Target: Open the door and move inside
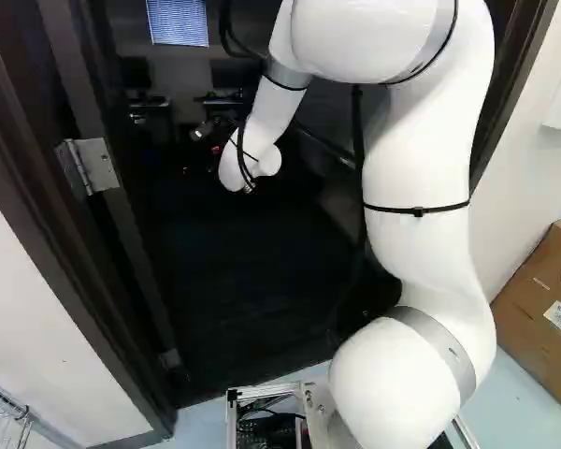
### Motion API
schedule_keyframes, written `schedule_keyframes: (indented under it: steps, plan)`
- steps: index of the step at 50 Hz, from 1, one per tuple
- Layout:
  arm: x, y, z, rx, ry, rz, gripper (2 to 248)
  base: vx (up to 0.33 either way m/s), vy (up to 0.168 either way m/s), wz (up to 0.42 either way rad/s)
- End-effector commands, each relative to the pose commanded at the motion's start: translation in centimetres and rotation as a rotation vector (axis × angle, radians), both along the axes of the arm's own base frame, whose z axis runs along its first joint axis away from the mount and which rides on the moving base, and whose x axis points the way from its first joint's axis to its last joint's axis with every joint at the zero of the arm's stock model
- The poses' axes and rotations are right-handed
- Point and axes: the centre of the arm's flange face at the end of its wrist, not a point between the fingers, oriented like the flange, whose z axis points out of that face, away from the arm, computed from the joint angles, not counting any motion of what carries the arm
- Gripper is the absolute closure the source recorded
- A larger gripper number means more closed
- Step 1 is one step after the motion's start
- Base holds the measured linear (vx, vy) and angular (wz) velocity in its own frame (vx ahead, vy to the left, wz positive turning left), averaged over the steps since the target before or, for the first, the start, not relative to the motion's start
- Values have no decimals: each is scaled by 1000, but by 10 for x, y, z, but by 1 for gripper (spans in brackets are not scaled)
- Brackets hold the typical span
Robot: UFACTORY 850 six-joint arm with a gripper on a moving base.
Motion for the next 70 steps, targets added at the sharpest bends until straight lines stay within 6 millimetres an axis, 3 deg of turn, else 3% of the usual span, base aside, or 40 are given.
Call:
schedule_keyframes:
  steps: [28, 70]
  plan:
    - [-19, -37, 4, 27, 26, -96, 3, 0, 0, 0]
    - [-90, -90, 9, 93, 74, -260, 3, 0, 0, 0]
